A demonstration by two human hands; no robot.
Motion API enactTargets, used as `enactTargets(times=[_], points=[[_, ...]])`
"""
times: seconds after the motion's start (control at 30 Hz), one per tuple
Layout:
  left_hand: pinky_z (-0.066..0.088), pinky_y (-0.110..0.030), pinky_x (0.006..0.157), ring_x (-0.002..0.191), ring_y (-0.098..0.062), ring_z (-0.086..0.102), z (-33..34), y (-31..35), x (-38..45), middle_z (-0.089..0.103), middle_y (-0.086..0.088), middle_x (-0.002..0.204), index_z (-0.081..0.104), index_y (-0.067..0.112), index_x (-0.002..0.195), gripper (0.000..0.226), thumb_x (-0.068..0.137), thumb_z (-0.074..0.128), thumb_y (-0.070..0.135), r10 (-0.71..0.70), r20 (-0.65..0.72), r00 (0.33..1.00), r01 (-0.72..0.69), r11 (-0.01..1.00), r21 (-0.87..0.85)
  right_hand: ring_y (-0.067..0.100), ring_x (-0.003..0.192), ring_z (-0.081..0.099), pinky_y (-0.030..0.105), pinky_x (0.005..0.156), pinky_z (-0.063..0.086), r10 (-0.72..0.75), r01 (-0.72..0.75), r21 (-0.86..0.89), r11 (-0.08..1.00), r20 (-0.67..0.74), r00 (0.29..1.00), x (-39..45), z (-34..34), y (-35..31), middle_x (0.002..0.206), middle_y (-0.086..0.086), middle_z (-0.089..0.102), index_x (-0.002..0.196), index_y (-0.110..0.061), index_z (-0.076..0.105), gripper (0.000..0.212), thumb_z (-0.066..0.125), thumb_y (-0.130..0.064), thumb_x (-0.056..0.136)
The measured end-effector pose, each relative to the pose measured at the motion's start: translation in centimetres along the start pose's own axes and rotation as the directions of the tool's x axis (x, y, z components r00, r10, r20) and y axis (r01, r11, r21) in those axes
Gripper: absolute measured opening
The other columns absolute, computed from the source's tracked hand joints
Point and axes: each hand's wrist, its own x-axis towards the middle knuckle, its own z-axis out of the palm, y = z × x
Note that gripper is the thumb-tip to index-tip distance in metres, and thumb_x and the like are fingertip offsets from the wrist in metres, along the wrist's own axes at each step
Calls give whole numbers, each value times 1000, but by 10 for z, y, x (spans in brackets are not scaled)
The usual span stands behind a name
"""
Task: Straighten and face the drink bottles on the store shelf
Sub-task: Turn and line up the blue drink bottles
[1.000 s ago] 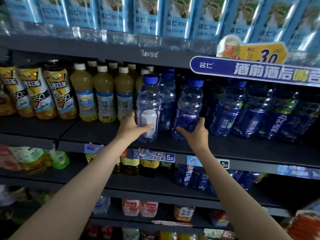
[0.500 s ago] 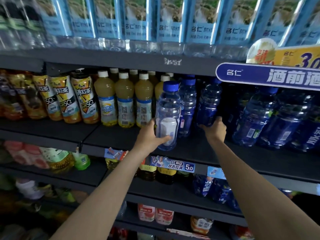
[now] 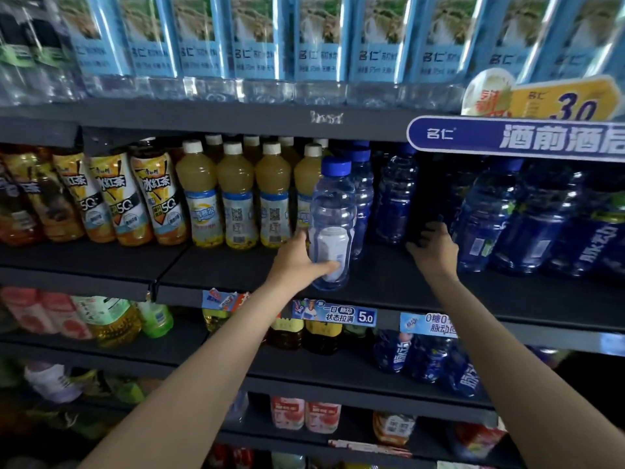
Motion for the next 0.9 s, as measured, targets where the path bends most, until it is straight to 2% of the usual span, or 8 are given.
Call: enactTargets(times=[0.07, 0.13, 0.23, 0.33, 0.43, 0.57, 0.7, 0.9], points=[[39, -22, 82, 114, -17, 53, 11, 12, 1, 56, 1, 125, 46, 13, 127, 65, 73, 79, 28, 21, 64, 998, -21, 1000, 9, 33, 111, 58, 35, 87, 45, -20, 20, -5, 1000, -21, 1000, -7, -20, 5, 125, 19, 58, 129, 1, 43, 53, 69, -7, 84], [43, -26, 83, 111, -19, 54, 28, 25, 4, 57, -1, 124, 48, 12, 124, 63, 73, 79, 31, 50, 101, 994, -55, 998, 44, 35, 104, 60, 30, 77, 42, -49, 47, -35, 998, -89, 995, -14, -39, 11, 113, 21, 62, 124, 2, 46, 47, 68, -4, 83], [47, -33, 85, 107, -23, 57, 52, 40, 9, 60, -6, 119, 49, 8, 119, 58, 75, 77, 34, 79, 87, 993, -88, 991, 98, 36, 100, 59, 29, 74, 39, -86, 78, -51, 996, -190, 978, -20, -61, 21, 110, 21, 61, 119, 3, 50, 39, 65, 0, 83], [45, -32, 78, 107, -27, 57, 69, 51, 11, 58, -11, 120, 45, 5, 123, 60, 80, 72, 36, 69, 47, 997, -76, 983, 170, 37, 102, 55, 30, 72, 34, -72, 52, -95, 994, -227, 971, -17, -76, 34, 115, 22, 56, 117, 4, 47, 40, 67, -4, 83], [44, -32, 73, 104, -31, 59, 82, 61, 16, 60, -16, 115, 41, 2, 124, 63, 82, 68, 40, 72, 8, 997, -71, 952, 297, 38, 111, 51, 32, 74, 34, -59, 37, -124, 992, -177, 982, -9, -82, 42, 121, 24, 51, 123, 8, 43, 52, 71, -11, 83], [45, -35, 76, 106, -33, 58, 103, 76, 28, 58, -18, 116, 42, -1, 121, 55, 87, 64, 37, 23, -30, 999, -12, 939, 344, 36, 120, 48, 41, 91, 41, -21, 16, -45, 999, -113, 993, 8, -79, 38, 132, 22, 48, 132, 4, 35, 75, 78, -21, 76], [44, -37, 79, 106, -35, 58, 126, 82, 37, 59, -19, 115, 40, -1, 122, 46, 92, 57, 30, -50, -147, 988, 99, 932, 348, 36, 122, 47, 41, 91, 41, -9, 7, -11, 1000, -95, 995, 17, -73, 42, 137, 22, 44, 138, 0, 28, 79, 77, -20, 78], [45, -35, 71, 100, -34, 62, 144, 83, 32, 61, -19, 112, 38, 0, 124, 46, 95, 51, 34, -45, -248, 968, 143, 908, 395, 36, 121, 49, 41, 86, 43, -56, 50, -85, 995, -76, 995, 21, -76, 53, 141, 18, 40, 141, -3, 26, 80, 73, -28, 82]])
